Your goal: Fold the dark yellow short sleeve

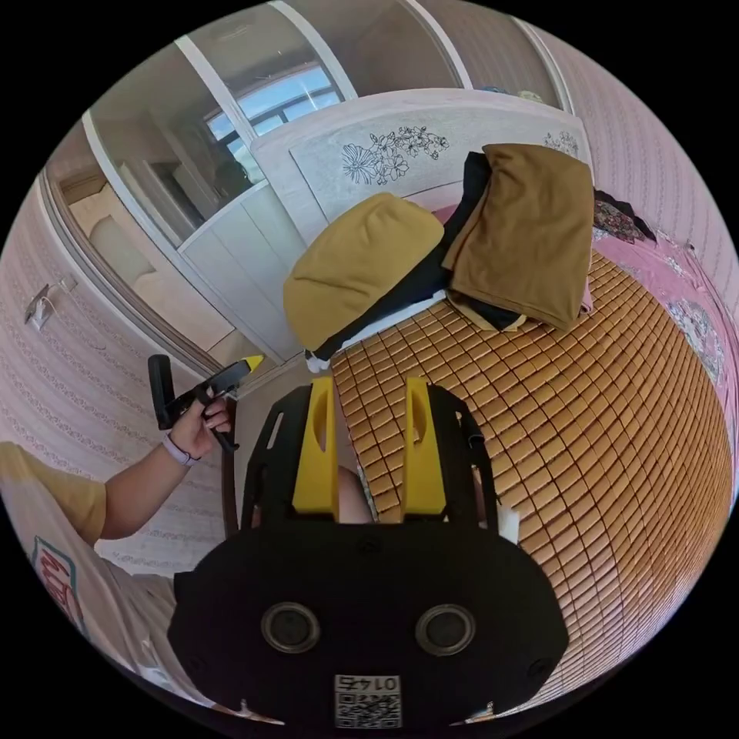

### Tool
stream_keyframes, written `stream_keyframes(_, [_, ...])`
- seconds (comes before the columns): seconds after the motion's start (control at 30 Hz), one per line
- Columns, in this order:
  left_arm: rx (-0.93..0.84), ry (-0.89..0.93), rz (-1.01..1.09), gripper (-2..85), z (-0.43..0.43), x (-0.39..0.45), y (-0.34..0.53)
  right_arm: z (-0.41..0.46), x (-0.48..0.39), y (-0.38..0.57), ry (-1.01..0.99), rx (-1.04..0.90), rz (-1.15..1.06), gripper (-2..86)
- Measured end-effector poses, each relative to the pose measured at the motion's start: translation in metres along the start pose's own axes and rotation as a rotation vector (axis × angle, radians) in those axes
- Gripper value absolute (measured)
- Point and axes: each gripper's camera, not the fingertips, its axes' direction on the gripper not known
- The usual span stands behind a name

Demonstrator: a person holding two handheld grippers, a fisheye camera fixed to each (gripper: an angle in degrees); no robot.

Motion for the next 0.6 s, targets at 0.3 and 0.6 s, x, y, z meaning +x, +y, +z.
stream_keyframes(0.3, [-0.096, -0.052, -0.002, 7.6, 0.065, -0.008, -0.055, 0.107, 0.038, -0.135, -0.009, -0.014, 0.108, 13.4])
stream_keyframes(0.6, [-0.104, -0.063, 0.112, 2.3, 0.064, 0.026, -0.082, 0.114, 0.053, -0.195, -0.097, -0.097, 0.05, 2.5])
